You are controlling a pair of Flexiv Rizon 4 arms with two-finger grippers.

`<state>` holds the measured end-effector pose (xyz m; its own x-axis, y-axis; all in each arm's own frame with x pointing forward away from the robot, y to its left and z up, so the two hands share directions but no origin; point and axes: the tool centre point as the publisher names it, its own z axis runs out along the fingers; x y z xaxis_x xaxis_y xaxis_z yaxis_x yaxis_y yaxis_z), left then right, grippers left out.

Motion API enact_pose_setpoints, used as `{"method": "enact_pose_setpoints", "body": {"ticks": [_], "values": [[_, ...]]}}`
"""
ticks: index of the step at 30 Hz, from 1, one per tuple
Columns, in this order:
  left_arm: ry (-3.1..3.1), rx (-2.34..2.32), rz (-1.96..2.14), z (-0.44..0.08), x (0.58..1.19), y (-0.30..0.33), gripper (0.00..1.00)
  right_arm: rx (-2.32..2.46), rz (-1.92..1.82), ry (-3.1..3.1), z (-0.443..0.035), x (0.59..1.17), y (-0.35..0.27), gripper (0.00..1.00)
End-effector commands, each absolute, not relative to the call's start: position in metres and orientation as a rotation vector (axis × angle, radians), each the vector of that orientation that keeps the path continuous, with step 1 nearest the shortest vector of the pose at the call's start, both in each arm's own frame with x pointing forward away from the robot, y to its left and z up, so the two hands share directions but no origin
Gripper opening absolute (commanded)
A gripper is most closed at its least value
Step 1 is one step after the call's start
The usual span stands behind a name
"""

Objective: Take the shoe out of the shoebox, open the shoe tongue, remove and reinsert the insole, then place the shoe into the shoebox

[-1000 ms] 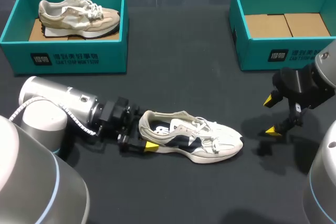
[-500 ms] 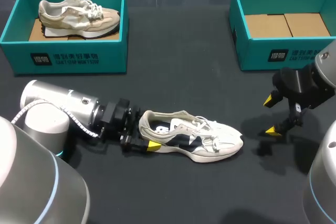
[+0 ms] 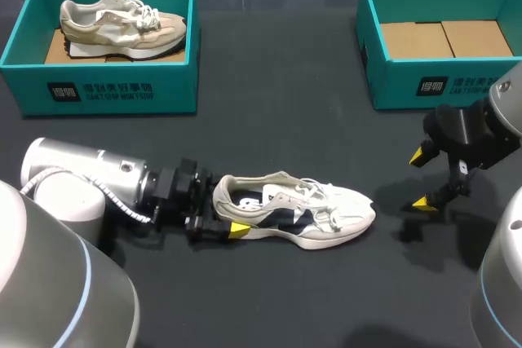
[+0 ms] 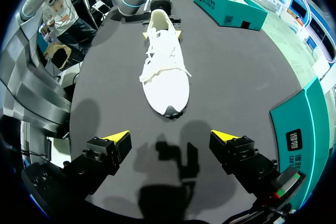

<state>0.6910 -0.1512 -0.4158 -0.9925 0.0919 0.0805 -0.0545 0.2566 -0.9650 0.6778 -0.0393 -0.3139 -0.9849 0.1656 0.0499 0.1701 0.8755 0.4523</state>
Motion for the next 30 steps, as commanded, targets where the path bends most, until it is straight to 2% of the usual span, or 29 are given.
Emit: {"method": "enact_pose_setpoints", "body": {"ticks": [1,19,21,30], "values": [[-2.396,-0.029,1.844,-0.417,0.692,-0.151,0.0,-0.274,-0.728,-3.036,-0.314,0.677,-0.039,1.0],[-2.396,-0.029,1.844,-0.417,0.692,-0.151,0.0,-0.274,-0.728,-3.036,-0.314,0.677,-0.039,1.0],[-2.396,-0.029,1.844,-0.417,0.692,-0.151,0.0,-0.274,-0.659,-3.019,-0.31,0.68,-0.024,1.0],[-2.396,-0.029,1.844,-0.417,0.692,-0.151,0.0,-0.861,-0.49,-2.906,-0.293,0.674,0.018,1.0]]}}
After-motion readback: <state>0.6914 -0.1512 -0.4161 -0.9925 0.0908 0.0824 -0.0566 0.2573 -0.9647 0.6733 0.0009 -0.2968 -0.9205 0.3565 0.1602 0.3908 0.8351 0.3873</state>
